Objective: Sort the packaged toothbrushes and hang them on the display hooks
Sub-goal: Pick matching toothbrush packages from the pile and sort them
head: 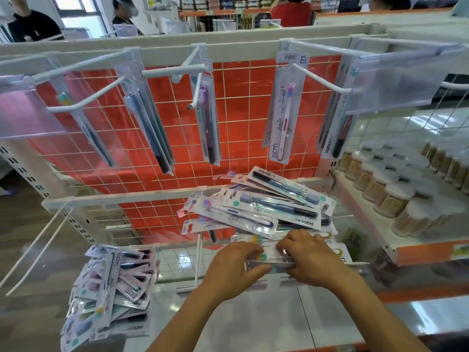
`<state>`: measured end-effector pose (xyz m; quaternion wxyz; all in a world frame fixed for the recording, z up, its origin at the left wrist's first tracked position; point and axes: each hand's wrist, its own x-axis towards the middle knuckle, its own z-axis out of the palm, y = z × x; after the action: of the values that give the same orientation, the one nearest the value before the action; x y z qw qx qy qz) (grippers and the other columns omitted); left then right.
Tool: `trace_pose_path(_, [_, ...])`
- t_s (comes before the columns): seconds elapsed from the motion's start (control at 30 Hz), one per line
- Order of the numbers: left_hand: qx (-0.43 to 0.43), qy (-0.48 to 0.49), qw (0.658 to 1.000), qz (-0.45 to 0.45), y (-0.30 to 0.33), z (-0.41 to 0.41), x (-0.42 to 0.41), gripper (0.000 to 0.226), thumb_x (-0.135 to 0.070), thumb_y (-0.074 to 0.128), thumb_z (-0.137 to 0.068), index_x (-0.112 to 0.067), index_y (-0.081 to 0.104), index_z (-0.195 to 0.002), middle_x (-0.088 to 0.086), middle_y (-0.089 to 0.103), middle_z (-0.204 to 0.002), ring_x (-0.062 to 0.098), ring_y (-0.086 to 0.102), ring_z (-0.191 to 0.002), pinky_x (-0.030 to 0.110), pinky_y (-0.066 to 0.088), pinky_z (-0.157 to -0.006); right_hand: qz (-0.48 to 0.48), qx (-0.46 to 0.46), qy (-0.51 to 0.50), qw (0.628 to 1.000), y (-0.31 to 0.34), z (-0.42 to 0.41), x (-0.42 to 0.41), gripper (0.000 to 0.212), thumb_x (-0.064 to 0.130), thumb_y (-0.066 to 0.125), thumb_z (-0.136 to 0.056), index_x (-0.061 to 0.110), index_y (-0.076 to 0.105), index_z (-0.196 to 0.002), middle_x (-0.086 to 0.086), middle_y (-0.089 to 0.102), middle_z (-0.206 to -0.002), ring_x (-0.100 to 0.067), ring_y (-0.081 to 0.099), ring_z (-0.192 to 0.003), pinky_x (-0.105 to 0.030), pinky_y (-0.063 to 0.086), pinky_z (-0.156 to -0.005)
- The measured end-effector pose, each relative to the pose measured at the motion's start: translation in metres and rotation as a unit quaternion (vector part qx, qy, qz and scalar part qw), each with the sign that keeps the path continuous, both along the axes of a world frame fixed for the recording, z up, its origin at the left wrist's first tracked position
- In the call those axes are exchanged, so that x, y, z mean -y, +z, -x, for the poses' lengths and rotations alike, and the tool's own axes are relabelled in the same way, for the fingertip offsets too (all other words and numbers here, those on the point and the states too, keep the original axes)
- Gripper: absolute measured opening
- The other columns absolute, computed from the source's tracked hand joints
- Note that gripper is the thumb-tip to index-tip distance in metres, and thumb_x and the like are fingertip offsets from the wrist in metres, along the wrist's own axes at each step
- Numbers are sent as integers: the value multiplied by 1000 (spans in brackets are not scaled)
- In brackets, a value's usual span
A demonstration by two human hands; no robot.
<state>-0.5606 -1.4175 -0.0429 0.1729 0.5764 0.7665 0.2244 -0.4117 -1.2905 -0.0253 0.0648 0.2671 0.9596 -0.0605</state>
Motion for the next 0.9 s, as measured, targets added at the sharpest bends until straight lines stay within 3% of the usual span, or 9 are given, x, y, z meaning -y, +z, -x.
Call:
trace_pose_path(0.07, [10, 0, 1000, 0, -1, 2, 1, 51, -60, 60, -82, -33, 56, -125, -12, 61, -121, -1, 48, -95, 16, 42, -84, -4, 0, 0, 1000, 0, 1, 0, 44, 40, 61, -84, 31, 47, -125, 5, 43, -125, -17, 37, -118, -36, 33, -96])
trace_pose_path(0.2, [0, -19, 999, 29, -2, 12, 6, 67, -62, 69, -73, -39, 47, -133, -16, 48, -135, 3, 44, -117, 20, 38, -98, 1, -18, -5, 1000, 3, 1, -1, 46, 38, 63, -83, 30, 45, -124, 4, 42, -123, -17, 39, -114, -32, 37, -93])
trace_pose_path(0.33, [28, 0, 999, 17, 0, 15, 8, 62, -41, 74, -79, -36, 47, -134, -13, 51, -133, 3, 47, -111, 16, 39, -94, 25, -32, -20, 999, 9, -2, 1, 36, 34, 63, -81, 29, 43, -111, 6, 53, -116, -16, 50, -102, -29, 42, -80])
trace_pose_path(0.47, [151, 42, 986, -50, 7, 17, 6, 54, -22, 76, -80, -35, 51, -126, -12, 58, -121, 8, 58, -102, 16, 51, -87, 32, -49, -33, 998, 21, -2, 3, 36, 35, 62, -82, 29, 41, -111, 5, 59, -113, -20, 55, -97, -31, 42, -75])
trace_pose_path(0.6, [401, 123, 899, -130, 19, 18, 3, 62, -7, 74, -80, -36, 45, -127, -7, 64, -116, 12, 67, -101, 30, 57, -85, 93, -119, -65, 986, 44, 1, 2, 37, 40, 67, -82, 30, 41, -107, 7, 58, -101, -16, 55, -86, -31, 45, -69])
trace_pose_path(0.67, [443, 153, 871, -146, 23, 17, 1, 55, -6, 72, -82, -36, 47, -122, -8, 67, -111, 10, 67, -101, 27, 57, -84, 148, -179, -78, 970, 54, 4, 4, 37, 36, 71, -80, 30, 42, -101, 9, 57, -92, -12, 55, -79, -29, 48, -68])
trace_pose_path(0.77, [428, 146, 882, -131, 32, 10, -3, 32, -13, 68, -87, -30, 58, -112, -8, 71, -103, 11, 65, -103, 22, 55, -84, 237, -269, -107, 927, 63, 10, 9, 35, 31, 76, -77, 29, 47, -97, 11, 59, -88, -7, 58, -78, -24, 51, -65])
trace_pose_path(0.9, [447, 98, 881, -116, 43, -3, -4, 22, -22, 60, -93, -31, 61, -113, -13, 71, -109, 9, 65, -105, 29, 55, -90, 377, -369, -176, 831, 69, 22, 20, 36, 27, 79, -74, 33, 53, -99, 11, 64, -95, -8, 63, -86, -28, 55, -70])
